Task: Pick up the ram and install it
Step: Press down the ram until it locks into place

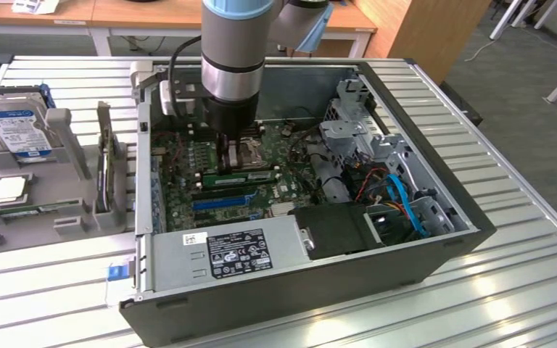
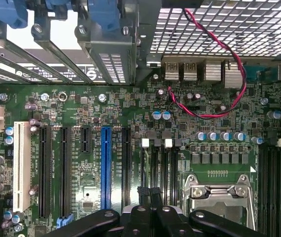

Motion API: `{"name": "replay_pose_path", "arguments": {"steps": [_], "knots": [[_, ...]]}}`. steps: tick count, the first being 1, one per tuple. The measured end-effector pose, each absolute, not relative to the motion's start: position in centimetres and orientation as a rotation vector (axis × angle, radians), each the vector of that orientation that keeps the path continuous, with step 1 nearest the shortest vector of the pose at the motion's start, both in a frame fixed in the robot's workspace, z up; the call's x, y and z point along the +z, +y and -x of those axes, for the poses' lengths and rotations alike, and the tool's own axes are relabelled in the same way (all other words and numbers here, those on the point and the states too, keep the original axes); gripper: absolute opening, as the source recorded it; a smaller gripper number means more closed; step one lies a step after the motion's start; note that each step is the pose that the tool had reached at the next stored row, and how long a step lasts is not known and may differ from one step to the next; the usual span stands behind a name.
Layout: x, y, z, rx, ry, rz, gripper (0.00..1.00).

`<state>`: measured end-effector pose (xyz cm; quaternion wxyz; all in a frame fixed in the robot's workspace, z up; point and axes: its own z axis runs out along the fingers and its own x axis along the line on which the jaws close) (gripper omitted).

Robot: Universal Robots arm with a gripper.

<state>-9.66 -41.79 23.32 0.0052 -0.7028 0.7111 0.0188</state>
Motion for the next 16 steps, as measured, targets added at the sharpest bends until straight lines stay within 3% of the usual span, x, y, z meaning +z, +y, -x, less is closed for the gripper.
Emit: {"name": "replay_pose_path", "arguments": {"steps": [16], "knots": [[22.93, -41.78, 9.65, 0.059, 2.227, 2.201, 0.10]]}}
